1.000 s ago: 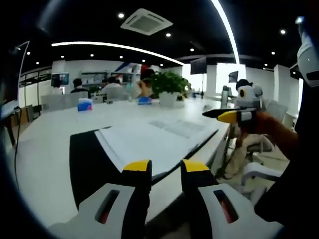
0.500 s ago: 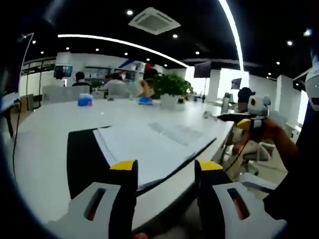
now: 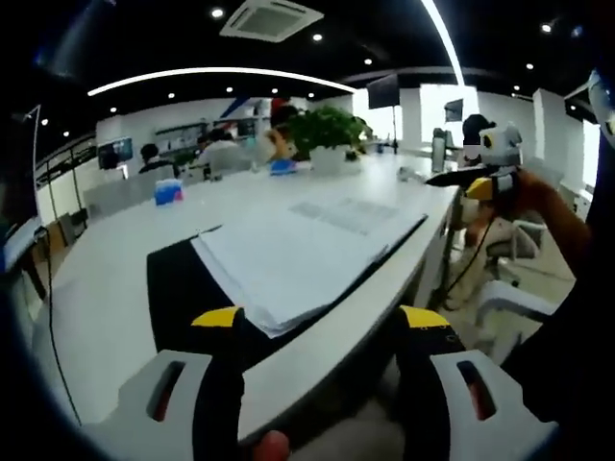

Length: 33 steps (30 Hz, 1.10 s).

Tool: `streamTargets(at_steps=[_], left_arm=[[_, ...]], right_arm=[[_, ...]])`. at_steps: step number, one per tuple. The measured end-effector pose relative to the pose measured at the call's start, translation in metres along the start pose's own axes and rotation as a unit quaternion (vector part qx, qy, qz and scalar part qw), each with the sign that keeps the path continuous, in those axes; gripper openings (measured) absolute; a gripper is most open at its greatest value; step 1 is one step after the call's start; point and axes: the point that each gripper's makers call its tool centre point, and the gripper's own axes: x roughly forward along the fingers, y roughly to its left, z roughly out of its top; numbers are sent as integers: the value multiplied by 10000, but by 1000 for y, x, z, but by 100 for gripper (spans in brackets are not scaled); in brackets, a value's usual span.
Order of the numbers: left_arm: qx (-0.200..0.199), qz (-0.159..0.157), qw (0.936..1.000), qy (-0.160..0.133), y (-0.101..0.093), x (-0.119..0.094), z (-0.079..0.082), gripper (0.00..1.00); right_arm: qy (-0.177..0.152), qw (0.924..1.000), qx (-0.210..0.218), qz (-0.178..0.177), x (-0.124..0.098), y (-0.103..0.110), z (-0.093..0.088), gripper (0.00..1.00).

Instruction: Flip through the bound document one page at a time

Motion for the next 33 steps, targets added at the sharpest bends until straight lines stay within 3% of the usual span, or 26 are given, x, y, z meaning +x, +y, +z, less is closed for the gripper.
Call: streamTargets(at_steps=[1, 5, 12, 20, 27, 33], left_arm=[[-373, -111, 9991, 186, -3, 1, -5, 55], [-479, -255, 9985, -22, -6, 4, 3, 57], [-357, -428, 9982, -210, -14, 12, 17, 53], [-313, -785, 9964, -113, -29, 22, 22, 39], [36, -1014, 9948, 19, -38, 37, 35, 39], [467, -1378, 9891, 233, -56, 59, 44, 40]], right_arm=[[50, 10000, -17, 39, 0, 2, -2, 84], [159, 9998, 0, 109, -3, 5, -6, 82], [363, 9993, -68, 17, -9, -3, -21, 80], [436, 9989, 100, -133, -19, -16, -31, 75], [330, 9992, 164, -183, -21, -22, -37, 72], [133, 9993, 327, -97, -24, -21, -40, 71]])
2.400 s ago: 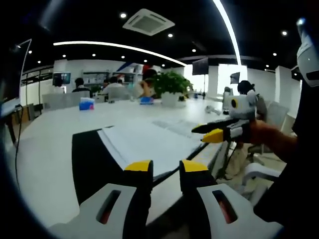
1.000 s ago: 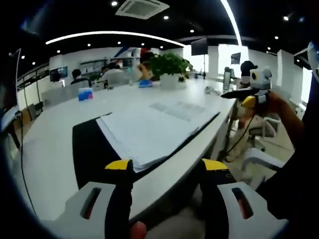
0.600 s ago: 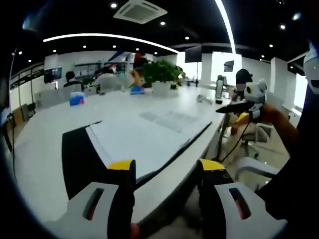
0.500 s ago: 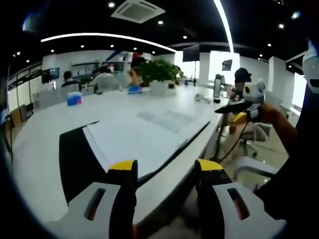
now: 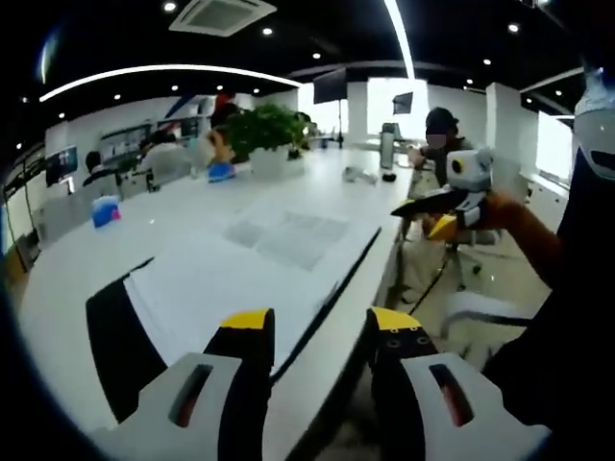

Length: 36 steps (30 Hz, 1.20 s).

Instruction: Flip through the bound document one page at a time

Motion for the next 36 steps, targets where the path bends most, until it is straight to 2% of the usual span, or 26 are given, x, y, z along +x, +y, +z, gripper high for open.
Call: streamTargets(at_steps=[5, 8, 13, 17, 21, 27, 36], left_arm=[[298, -408, 9986, 186, -11, 29, 8, 37], [341, -617, 9971, 271, -15, 51, 17, 36], [657, -1031, 9917, 398, -28, 89, 31, 36], [834, -1218, 9874, 575, -31, 109, 30, 36], [929, -1238, 9851, 752, -25, 131, 31, 36], [927, -1395, 9815, 927, -24, 150, 28, 36], [869, -1453, 9796, 1084, -21, 163, 22, 36]], right_arm=[[-142, 9997, 151, 102, -9, -1, 2, 70], [-109, 9998, 159, 95, -13, -4, -4, 69], [-60, 9997, 224, 22, -19, -11, -13, 67], [-19, 9997, 259, -32, -24, -16, -18, 67], [-96, 9993, 319, -141, -28, -23, -17, 65], [-148, 9989, 373, -222, -31, -31, -16, 65], [-186, 9988, 374, -250, -29, -35, -16, 65]])
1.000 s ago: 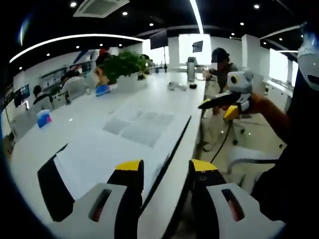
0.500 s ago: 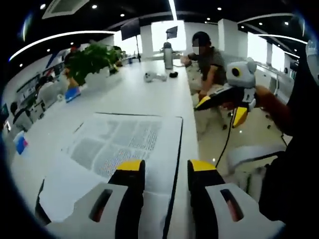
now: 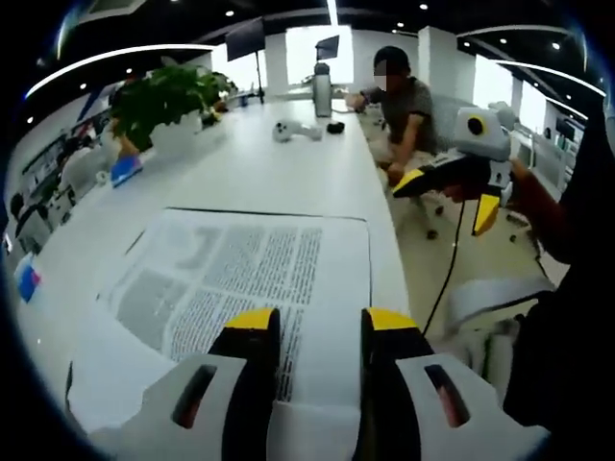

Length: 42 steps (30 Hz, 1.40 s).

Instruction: Flip through the bound document one page at a time

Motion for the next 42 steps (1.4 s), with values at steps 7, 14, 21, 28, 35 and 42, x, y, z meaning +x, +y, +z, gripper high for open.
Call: streamTargets(at_steps=[7, 14, 21, 28, 35, 42], left_arm=[[3, -88, 9999, 51, -5, 5, -3, 37], [26, -61, 9999, 121, -6, 9, -5, 38], [184, 6, 9994, 281, -7, 12, -10, 39], [79, -84, 9996, 262, -6, 12, -11, 38], [-210, -365, 9991, 82, -3, 10, -11, 38], [-471, -567, 9972, -126, -1, 8, -10, 37]], right_arm=[[62, 10000, 20, -43, 0, -4, -5, 65], [104, 9999, -21, -55, 1, -5, -8, 63], [128, 9999, -64, -68, 0, -5, -9, 63], [158, 9998, -33, -109, 0, -9, -12, 63], [146, 9998, -60, -95, 0, -8, -11, 63], [144, 9998, -49, -116, 0, -10, -11, 63]])
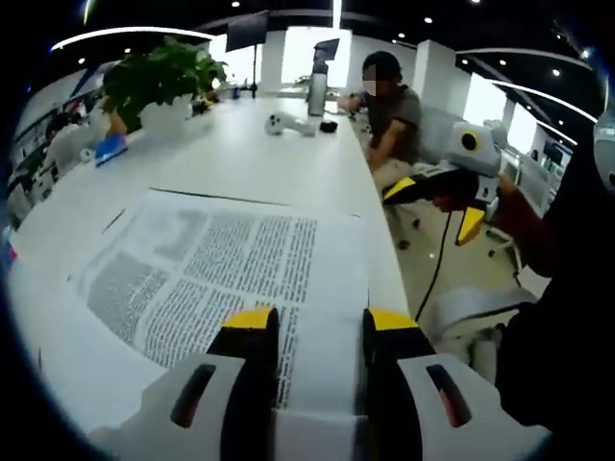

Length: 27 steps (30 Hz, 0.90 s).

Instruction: Flip through the bound document one page at a time

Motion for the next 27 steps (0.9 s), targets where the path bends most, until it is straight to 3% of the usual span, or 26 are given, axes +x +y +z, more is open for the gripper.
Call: streamTargets(at_steps=[21, 27], left_arm=[[-160, -132, 9993, -322, -1, -4, -1, 34], [-156, -109, 9993, -326, -1, -4, -1, 34]], right_arm=[[-12, 10000, 79, 5, 2, 0, 0, 61], [-142, 9997, 178, 44, 4, 0, 7, 59]])
